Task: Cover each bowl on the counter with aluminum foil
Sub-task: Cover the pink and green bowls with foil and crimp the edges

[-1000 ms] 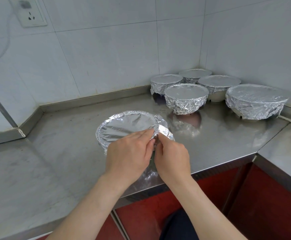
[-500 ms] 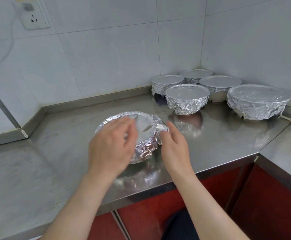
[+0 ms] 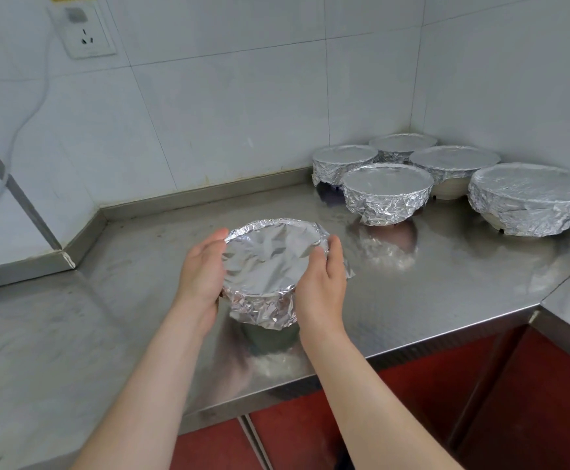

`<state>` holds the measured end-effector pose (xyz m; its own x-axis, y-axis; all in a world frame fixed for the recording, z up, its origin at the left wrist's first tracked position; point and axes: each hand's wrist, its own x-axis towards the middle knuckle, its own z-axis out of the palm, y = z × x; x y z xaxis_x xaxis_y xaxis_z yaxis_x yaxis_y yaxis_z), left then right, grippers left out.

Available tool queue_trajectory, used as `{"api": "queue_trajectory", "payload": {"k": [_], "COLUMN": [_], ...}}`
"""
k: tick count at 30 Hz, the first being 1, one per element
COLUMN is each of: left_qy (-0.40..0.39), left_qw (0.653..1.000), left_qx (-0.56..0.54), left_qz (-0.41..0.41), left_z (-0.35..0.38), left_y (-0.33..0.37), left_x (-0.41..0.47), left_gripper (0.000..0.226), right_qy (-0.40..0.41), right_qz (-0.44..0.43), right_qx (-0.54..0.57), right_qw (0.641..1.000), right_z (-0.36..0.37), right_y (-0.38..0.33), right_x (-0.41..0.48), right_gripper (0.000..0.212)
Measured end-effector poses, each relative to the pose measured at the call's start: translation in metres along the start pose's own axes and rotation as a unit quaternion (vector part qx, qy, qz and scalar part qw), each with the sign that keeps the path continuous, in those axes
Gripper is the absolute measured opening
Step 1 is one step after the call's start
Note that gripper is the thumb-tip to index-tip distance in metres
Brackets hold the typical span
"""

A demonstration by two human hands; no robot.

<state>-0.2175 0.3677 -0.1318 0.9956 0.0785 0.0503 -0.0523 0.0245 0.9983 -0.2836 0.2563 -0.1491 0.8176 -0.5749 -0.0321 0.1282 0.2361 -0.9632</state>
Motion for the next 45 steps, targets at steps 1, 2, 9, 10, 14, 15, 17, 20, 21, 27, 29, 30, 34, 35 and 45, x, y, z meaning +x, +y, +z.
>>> {"api": "queue_trajectory", "payload": {"k": [1,2,9,10,14,15,17,20,21,27,29,30,34,35,45], "left_qy": [0.003,0.007,-0.028,-0.020,0.010,0.001,-0.033,-0.042,-0.035,-0.030,-0.061,-0.067,-0.013,-0.013,-0.224], "left_qw": [1.000,1.000,0.994,0.990,0.985,0.990,0.997,0.997,0.997,0.987,0.953,0.917,0.843,0.858,0.819], "left_qx": [0.004,0.006,0.087,0.113,0.129,0.103,0.040,0.039,0.046,0.136,0.275,0.368,0.466,0.428,0.473], "left_qz": [0.004,0.001,0.067,0.078,0.111,0.099,0.056,0.046,0.052,0.080,0.109,0.141,0.269,0.282,0.234], "left_z": [0.000,0.000,-0.018,-0.020,-0.018,-0.015,-0.006,0.005,0.007,0.009,0.003,-0.002,-0.012,-0.013,0.011], "left_y": [0.000,0.001,-0.006,-0.010,-0.012,-0.009,-0.008,-0.012,-0.013,-0.017,-0.014,-0.010,0.007,0.012,0.016], "left_x": [-0.002,-0.003,-0.029,-0.035,-0.043,-0.042,-0.040,-0.045,-0.047,-0.056,-0.062,-0.066,-0.083,-0.081,-0.001], "left_gripper": [0.032,0.032,0.025,0.028,0.047,0.046,0.048,0.046,0.046,0.053,0.061,0.066,0.062,0.053,0.039], "right_qy": [-0.004,-0.010,0.089,0.102,0.073,0.060,0.048,0.060,0.064,0.023,0.003,0.004,0.106,0.105,-0.078], "right_qz": [0.006,0.008,-0.038,-0.037,-0.025,-0.017,-0.001,0.015,0.014,0.079,0.119,0.117,0.023,0.021,-0.034], "right_qx": [0.007,0.008,0.006,0.018,0.038,0.042,0.059,0.090,0.098,0.098,0.109,0.091,-0.004,-0.024,-0.186], "right_qw": [1.000,1.000,0.995,0.994,0.996,0.997,0.997,0.994,0.993,0.992,0.987,0.989,0.994,0.994,0.979], "right_z": [0.000,-0.001,-0.040,-0.047,-0.049,-0.045,-0.037,-0.030,-0.029,-0.035,-0.040,-0.043,-0.070,-0.079,-0.103], "right_y": [0.000,-0.001,-0.005,-0.006,-0.004,-0.003,-0.001,0.001,0.002,-0.001,-0.009,-0.015,-0.040,-0.045,-0.029], "right_x": [0.001,0.002,0.010,0.007,-0.013,-0.018,-0.022,-0.018,-0.016,0.014,0.034,0.044,0.066,0.064,-0.007], "right_gripper": [0.049,0.049,0.042,0.041,0.041,0.042,0.042,0.040,0.040,0.039,0.043,0.045,0.041,0.035,0.059]}}
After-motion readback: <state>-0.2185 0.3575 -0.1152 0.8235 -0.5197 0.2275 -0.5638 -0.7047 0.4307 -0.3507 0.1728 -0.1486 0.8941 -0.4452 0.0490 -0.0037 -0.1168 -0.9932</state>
